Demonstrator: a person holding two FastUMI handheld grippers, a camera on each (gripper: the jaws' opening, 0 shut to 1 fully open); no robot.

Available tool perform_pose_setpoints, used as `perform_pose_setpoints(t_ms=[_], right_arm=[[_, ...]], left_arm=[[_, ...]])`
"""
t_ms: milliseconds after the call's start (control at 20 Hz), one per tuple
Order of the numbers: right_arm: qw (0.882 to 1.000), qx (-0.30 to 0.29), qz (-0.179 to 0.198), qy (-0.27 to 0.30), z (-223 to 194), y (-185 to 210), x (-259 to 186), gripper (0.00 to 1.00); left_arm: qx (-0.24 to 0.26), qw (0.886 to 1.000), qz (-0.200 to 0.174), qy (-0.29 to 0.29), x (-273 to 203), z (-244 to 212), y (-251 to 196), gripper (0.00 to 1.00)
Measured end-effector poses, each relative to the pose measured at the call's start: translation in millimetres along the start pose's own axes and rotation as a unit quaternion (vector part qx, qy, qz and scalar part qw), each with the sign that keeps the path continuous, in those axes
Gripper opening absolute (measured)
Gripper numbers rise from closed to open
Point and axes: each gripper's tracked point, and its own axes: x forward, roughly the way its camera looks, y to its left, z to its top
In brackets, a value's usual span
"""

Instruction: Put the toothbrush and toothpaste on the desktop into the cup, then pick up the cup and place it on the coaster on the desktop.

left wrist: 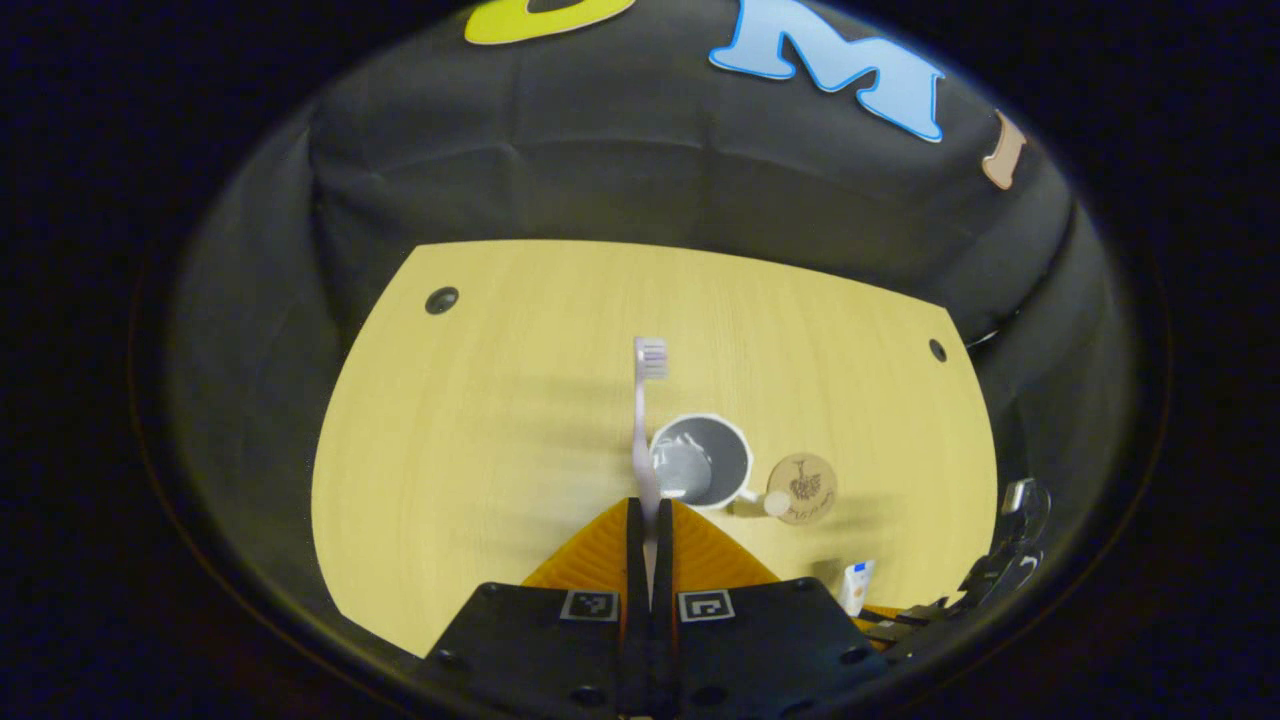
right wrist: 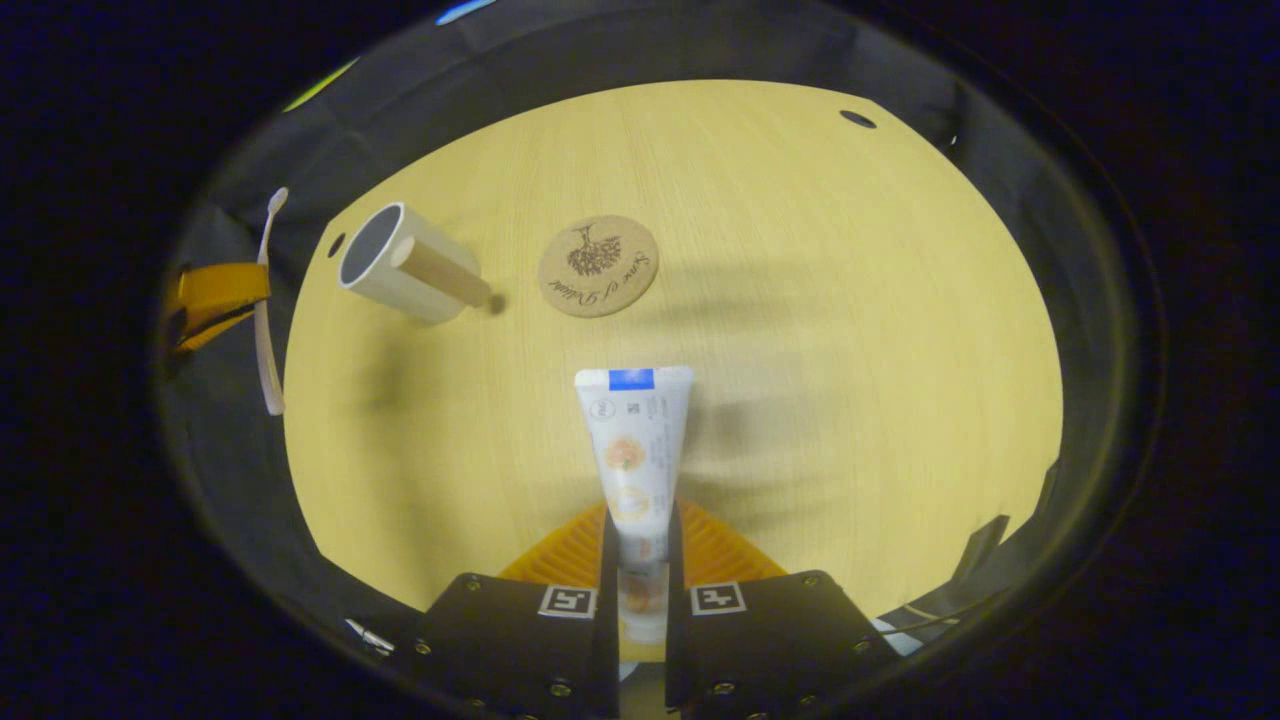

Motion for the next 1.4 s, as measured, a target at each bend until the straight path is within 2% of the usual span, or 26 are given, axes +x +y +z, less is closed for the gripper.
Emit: perform_pose_setpoints(t_ms=[300,350,400,700,900,1050,1300,1350,1400], right_arm=[[0.999,0.022,0.015,-0.024,14,9,-20,0.19],[0.999,0.025,0.019,-0.031,19,12,-25,0.19],[0.999,0.028,0.024,-0.04,26,16,-32,0.19],[0.996,0.04,0.034,-0.075,50,20,-62,0.19],[0.994,0.05,0.041,-0.085,56,23,-71,0.19],[0.993,0.055,0.042,-0.092,63,22,-76,0.19],[0.992,0.062,0.041,-0.103,75,16,-83,0.19],[0.992,0.063,0.04,-0.104,75,17,-84,0.19],[0.992,0.065,0.04,-0.105,76,17,-84,0.19]], left_arm=[[0.032,0.999,-0.013,-0.031,20,45,-15,0.07],[0.037,0.999,-0.016,-0.033,23,49,-19,0.13],[0.041,0.998,-0.016,-0.034,29,52,-22,0.08],[0.051,0.996,-0.029,-0.063,52,71,-40,0.07],[0.036,0.994,-0.05,-0.092,64,84,-51,0.07],[0.038,0.992,-0.039,-0.11,68,89,-44,0.08],[0.041,0.993,-0.037,-0.101,87,69,-37,0.08],[0.042,0.994,-0.034,-0.097,89,63,-34,0.13],[0.042,0.994,-0.033,-0.095,91,54,-31,0.08]])
